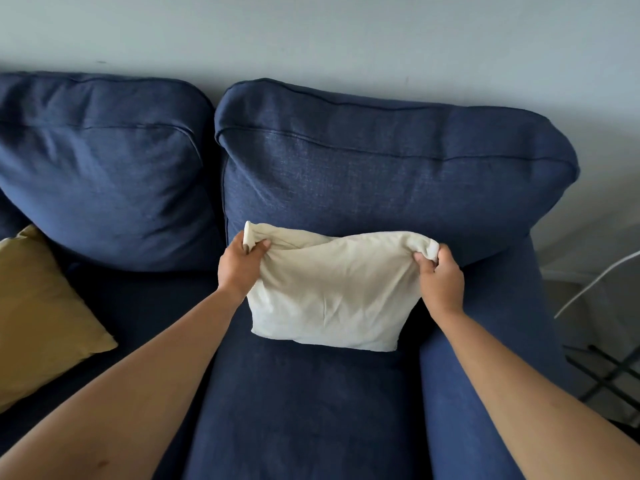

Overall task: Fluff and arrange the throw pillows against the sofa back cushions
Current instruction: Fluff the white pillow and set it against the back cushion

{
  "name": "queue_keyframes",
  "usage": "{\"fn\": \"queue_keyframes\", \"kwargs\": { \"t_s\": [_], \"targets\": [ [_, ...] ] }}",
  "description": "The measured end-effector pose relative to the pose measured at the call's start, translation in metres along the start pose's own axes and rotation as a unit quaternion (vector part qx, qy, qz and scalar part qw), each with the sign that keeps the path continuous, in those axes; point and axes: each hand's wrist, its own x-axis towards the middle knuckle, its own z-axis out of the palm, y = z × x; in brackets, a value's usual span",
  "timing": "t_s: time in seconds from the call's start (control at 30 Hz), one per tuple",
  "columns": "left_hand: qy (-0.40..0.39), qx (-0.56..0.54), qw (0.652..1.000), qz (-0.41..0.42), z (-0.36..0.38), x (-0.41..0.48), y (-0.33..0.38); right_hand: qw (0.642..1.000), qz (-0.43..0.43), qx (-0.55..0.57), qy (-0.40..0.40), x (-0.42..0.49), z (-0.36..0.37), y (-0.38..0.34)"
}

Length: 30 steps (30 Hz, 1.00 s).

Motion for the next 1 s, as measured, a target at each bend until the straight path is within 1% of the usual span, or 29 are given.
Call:
{"fn": "queue_keyframes", "kwargs": {
  "t_s": [0.07, 0.13, 0.27, 0.57, 0.63, 0.7, 0.77, 0.87, 1.0],
  "targets": [
    [0.049, 0.001, 0.999, 0.015, -0.001, -0.001, 0.001, 1.000, -0.021, -0.013, 0.012, 0.003, 0.002, -0.005],
    [0.074, 0.002, 0.997, 0.005, 0.000, -0.001, -0.001, 0.999, -0.024, -0.026, 0.013, 0.004, 0.004, -0.005],
    [0.069, 0.018, 0.997, -0.019, 0.005, -0.003, -0.007, 1.000, -0.004, -0.029, 0.001, -0.002, 0.009, 0.000],
    [0.073, 0.036, 0.997, -0.003, -0.010, -0.010, 0.009, 1.000, -0.014, -0.011, 0.007, -0.013, 0.007, -0.011],
    [0.071, 0.037, 0.997, 0.006, -0.021, -0.014, 0.014, 0.997, -0.050, -0.047, 0.034, -0.015, 0.009, -0.020],
    [0.067, 0.047, 0.997, 0.014, -0.035, -0.019, 0.021, 0.987, -0.093, -0.114, 0.068, -0.019, 0.013, -0.034],
    [0.065, 0.065, 0.996, 0.019, -0.051, -0.023, 0.026, 0.975, -0.128, -0.168, 0.075, -0.025, 0.019, -0.051],
    [0.067, 0.083, 0.994, 0.024, -0.084, -0.030, 0.029, 0.963, -0.176, -0.199, 0.037, -0.044, 0.037, -0.080],
    [0.073, 0.094, 0.993, 0.023, -0.140, -0.037, 0.019, 0.957, -0.201, -0.206, -0.038, -0.081, 0.080, -0.125]
  ]
}}
